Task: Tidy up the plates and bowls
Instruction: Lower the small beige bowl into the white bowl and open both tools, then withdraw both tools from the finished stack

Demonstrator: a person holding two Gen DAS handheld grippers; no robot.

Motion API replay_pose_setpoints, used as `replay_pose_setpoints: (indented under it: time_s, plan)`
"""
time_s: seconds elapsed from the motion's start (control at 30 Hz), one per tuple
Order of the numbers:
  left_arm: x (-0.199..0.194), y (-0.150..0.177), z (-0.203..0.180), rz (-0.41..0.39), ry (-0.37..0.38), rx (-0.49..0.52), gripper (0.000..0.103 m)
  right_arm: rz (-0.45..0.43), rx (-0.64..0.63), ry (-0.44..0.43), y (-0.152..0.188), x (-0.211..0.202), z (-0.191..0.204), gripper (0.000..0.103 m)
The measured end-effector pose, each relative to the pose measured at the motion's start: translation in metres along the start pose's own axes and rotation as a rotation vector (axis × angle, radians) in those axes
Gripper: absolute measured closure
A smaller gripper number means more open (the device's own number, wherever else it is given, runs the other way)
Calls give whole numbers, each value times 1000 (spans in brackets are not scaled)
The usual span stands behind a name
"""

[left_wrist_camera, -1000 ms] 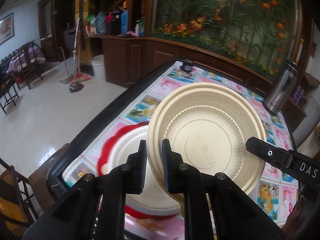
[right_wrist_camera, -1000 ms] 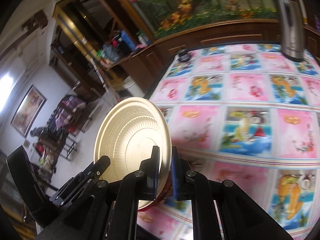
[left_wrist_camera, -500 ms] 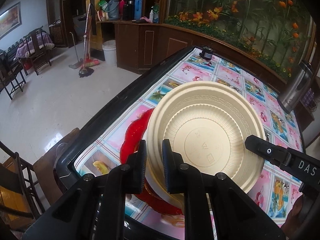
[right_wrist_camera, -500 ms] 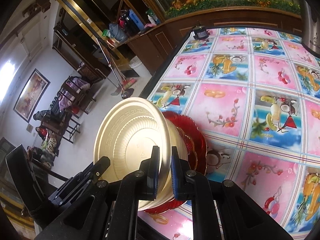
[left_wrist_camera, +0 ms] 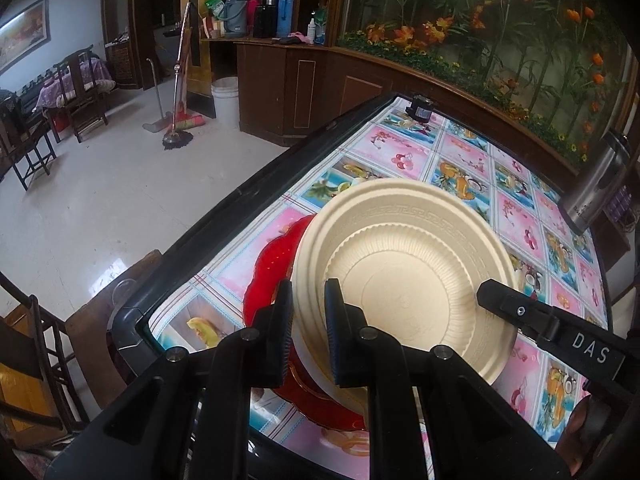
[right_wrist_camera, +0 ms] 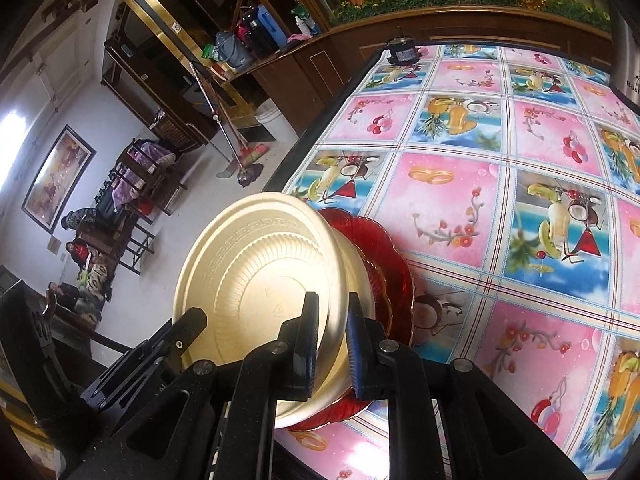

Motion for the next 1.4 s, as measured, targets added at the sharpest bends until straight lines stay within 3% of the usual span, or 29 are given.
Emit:
replay_pose_setpoints:
  time_s: [0.13,0.2,0.23,0.27,0.33,0.53,0.6,0.73,0.8,0.97,1.23,1.4]
  plan:
    - [-5,-1,3,-10,6,-20,76,-10,-8,-19,0,-3,3,71]
    - [-9,-1,5,-24,17,-41,56,-12,-15,-32,1,-5,6,66]
    - [-10,-3,6,-33,16,-48,53,-15,-15,-40,1,-7,7,59]
    - [-13,-4,7,-44,16,-54,52,-23,-18,-41,1,-9,7,50]
    - [-21,-8,8,-76,28,-74,52,-43,-21,-45,-2,-14,7,46]
    - [-34,-16,15,-124,30,-108,51,-79,-3,-82,-11,-29,3,46]
    - [-35,-17,16,-135,32,-115,45,-89,9,-98,-13,-33,1,44]
    - [-37,-17,11,-146,46,-122,39,-104,15,-120,-14,-39,1,31]
    - [-39,-17,9,-157,49,-116,29,-111,-2,-131,-12,-43,2,28]
    - [-44,-13,12,-189,50,-128,22,-146,-23,-118,-7,-53,-1,17]
    - [-39,-6,11,-159,53,-113,22,-171,-10,-102,-6,-64,-18,14]
    - [-48,-11,-2,-193,65,-78,22,-188,0,-87,-7,-71,-29,13]
Point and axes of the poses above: each gripper's, at about its wrist camera, not at the fingertips, and x roughly the way its jaws point, z to its left, y to its underside, the point moved 10 cm from there along x, roughly the way its jaws point, and after that the axes turned 9 degrees about x, right-handed, at the moved point
